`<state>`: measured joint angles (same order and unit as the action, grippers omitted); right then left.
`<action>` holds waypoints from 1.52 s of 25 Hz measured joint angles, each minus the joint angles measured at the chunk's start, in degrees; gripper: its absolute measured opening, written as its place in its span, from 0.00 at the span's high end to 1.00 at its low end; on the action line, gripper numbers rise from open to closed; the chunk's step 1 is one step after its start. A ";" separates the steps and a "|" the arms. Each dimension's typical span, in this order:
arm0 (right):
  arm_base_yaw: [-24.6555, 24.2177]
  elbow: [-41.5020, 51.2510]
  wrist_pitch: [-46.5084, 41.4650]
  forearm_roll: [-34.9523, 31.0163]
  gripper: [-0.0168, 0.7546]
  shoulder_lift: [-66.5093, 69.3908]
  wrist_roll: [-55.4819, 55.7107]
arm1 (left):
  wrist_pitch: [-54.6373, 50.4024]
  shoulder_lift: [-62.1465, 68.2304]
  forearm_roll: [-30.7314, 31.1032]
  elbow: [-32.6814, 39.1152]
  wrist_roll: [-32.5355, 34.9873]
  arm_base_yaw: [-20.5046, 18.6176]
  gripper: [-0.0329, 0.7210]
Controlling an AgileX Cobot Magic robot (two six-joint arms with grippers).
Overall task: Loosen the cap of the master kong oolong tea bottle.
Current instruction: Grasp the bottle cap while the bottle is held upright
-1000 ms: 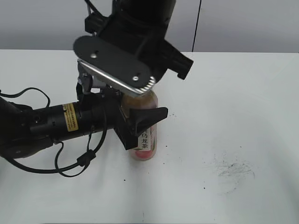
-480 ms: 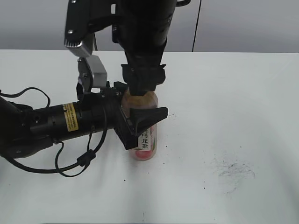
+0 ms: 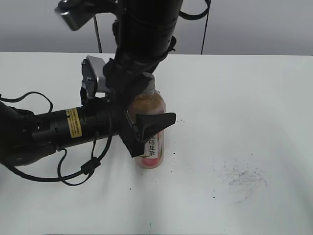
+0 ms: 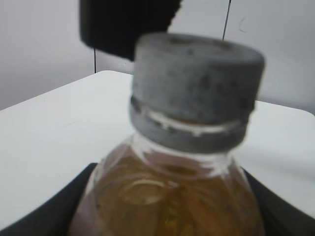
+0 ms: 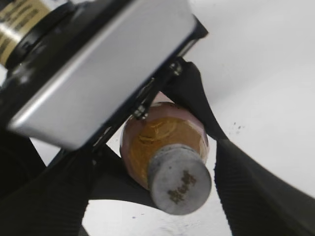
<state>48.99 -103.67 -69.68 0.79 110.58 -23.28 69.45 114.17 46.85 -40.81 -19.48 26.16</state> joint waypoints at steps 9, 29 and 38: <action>0.00 0.00 0.00 2.41 0.26 0.00 33.94 | 0.00 0.00 0.00 0.00 0.00 0.00 0.37; 0.00 0.00 -0.02 2.36 0.38 0.00 37.43 | 0.00 0.00 0.00 0.00 0.00 0.00 0.37; 0.00 0.06 -0.02 2.36 0.38 -0.30 35.36 | 0.00 0.00 0.00 0.00 0.00 0.00 0.37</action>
<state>48.99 -103.62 -69.70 3.15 110.28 12.08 69.45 114.17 46.85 -40.81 -19.48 26.16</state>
